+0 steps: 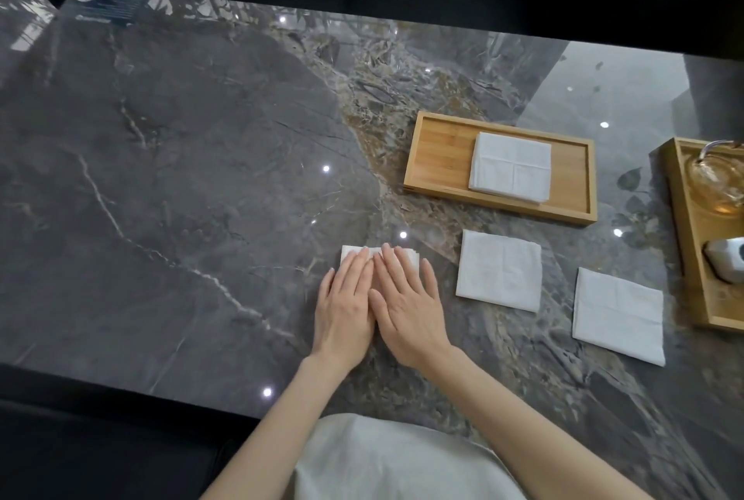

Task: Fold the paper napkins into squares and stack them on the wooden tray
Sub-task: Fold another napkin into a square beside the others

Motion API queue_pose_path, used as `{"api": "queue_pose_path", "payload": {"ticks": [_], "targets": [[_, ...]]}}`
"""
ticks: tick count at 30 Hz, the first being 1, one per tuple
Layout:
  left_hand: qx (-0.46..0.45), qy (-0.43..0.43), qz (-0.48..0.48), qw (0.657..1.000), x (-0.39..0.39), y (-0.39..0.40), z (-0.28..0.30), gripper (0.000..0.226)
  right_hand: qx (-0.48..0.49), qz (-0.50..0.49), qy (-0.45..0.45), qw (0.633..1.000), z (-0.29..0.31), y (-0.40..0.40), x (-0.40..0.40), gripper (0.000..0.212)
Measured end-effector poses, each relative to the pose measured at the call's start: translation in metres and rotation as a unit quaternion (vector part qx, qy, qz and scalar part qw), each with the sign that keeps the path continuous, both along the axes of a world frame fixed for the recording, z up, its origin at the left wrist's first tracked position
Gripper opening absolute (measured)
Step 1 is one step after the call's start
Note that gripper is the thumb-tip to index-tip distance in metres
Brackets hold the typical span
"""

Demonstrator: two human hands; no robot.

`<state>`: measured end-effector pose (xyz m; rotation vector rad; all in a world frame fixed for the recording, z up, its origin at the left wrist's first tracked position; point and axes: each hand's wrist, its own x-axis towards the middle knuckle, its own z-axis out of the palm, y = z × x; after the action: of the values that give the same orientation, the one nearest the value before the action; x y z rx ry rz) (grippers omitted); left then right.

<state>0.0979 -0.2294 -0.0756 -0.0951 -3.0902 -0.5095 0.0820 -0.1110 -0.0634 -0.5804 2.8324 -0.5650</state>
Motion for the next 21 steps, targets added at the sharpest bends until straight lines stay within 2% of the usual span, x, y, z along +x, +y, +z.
{"api": "queue_pose_path", "payload": {"ticks": [2, 9, 14, 18, 21], "targets": [[-0.047, -0.035, 0.001, 0.998, 0.002, -0.002, -0.007, 0.052, 0.020, 0.009, -0.030, 0.999, -0.011, 0.006, 0.002, 0.062], [-0.110, -0.050, 0.017, 0.992, 0.010, -0.024, -0.012, 0.055, 0.119, -0.006, 0.030, 0.992, -0.027, 0.038, 0.002, 0.061], [-0.101, -0.032, -0.011, 0.994, 0.026, -0.021, -0.007, 0.053, 0.092, 0.004, 0.040, 0.995, -0.020, 0.042, 0.009, 0.061], [-0.084, -0.042, -0.060, 0.994, 0.048, -0.015, -0.010, 0.054, 0.062, 0.085, 0.058, 0.993, -0.012, 0.043, 0.031, 0.054], [-0.083, -0.051, -0.063, 0.993, 0.056, -0.016, -0.013, 0.056, 0.074, 0.102, 0.051, 0.991, -0.016, 0.051, 0.043, 0.053]]}}
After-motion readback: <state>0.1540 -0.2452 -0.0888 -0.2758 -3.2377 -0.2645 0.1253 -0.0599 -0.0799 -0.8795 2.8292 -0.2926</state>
